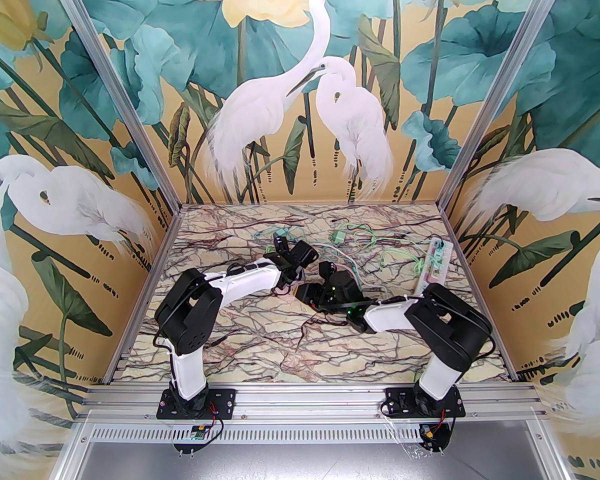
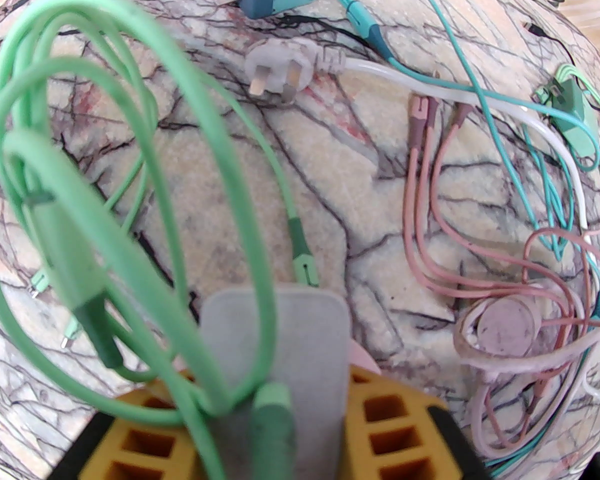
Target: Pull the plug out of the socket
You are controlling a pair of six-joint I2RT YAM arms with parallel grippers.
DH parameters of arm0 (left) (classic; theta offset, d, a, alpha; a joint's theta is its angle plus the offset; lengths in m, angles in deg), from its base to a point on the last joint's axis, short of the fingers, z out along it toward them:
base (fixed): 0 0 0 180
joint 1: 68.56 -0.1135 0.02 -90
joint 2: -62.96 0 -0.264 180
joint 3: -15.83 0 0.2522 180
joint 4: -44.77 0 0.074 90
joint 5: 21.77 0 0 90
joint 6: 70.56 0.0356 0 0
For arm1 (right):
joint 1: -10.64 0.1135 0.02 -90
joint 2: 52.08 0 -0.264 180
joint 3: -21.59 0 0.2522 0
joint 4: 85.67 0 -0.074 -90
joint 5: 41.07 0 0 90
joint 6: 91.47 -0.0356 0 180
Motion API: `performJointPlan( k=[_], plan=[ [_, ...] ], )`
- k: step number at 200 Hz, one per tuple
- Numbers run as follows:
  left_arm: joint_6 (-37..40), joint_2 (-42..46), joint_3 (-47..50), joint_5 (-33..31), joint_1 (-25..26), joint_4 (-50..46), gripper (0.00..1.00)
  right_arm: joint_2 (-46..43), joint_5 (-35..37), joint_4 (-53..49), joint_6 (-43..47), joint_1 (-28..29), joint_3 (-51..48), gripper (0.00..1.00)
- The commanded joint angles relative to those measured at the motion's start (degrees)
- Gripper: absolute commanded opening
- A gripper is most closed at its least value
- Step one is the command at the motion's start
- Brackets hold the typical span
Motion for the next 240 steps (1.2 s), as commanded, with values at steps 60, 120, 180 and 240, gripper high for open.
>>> performJointPlan(
  k=[60,120,180,240],
  plan=[
    [1.0,-0.9,-1.1,5.9,-0.4,-0.7,0.2,11.8,6.5,18.1,-11.4,2.0,-1.2,0.41],
    [3.5,-0.5,-5.0,8.8,-2.4,-5.6,0.38,8.5,6.8,8.8,-6.8,2.5,1.2,0.41],
    [5.5,-0.6,-8.8,10.0,-3.9,-9.8,0.48,8.8,7.4,5.4,-5.5,2.9,2.0,0.41],
    [6.2,-3.0,-11.3,12.1,-5.5,-12.6,0.43,7.5,8.0,4.4,-4.2,3.1,1.7,0.41]
  ],
)
